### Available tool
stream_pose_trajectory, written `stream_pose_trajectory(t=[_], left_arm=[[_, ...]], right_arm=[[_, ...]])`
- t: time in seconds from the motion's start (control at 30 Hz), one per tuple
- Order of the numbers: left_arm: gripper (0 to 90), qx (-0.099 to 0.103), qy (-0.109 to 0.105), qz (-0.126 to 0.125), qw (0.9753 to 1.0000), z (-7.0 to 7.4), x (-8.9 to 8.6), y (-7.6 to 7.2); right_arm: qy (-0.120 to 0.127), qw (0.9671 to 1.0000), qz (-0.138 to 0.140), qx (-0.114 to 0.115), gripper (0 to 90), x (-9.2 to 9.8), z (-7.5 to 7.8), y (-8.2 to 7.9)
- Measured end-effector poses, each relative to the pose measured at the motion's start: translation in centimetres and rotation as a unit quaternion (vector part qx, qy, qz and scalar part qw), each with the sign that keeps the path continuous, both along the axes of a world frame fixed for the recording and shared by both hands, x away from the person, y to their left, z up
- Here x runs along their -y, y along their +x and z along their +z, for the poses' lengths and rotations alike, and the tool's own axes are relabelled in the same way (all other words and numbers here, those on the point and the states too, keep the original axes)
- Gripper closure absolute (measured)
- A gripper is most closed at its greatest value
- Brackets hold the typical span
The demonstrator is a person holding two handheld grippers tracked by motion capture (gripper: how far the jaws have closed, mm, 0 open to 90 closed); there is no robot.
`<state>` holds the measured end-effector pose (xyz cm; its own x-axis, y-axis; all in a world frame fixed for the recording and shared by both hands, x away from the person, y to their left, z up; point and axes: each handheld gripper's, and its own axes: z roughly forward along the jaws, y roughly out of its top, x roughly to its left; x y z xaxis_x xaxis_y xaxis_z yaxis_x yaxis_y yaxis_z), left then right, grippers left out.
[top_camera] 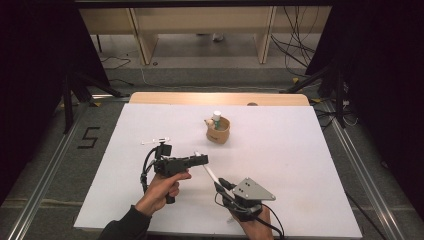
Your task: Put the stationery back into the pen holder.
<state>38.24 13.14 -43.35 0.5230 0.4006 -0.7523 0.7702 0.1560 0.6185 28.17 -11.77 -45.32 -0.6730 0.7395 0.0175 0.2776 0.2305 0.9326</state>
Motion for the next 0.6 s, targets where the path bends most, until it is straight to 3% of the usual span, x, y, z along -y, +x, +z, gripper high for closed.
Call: stream_pose_trajectory(t=[0.33,0.6], left_arm=[[71.1,-0.011,-0.013,0.007,0.9998,-0.20,-0.18,0.10],[76.2,-0.022,-0.036,-0.003,0.9991,-0.34,-0.29,0.14]], right_arm=[[0.000,1.0000,0.000,0.005,78.8,0.05,-0.06,-0.03],[-0.002,1.0000,0.000,0.007,78.7,0.03,-0.24,-0.02]])
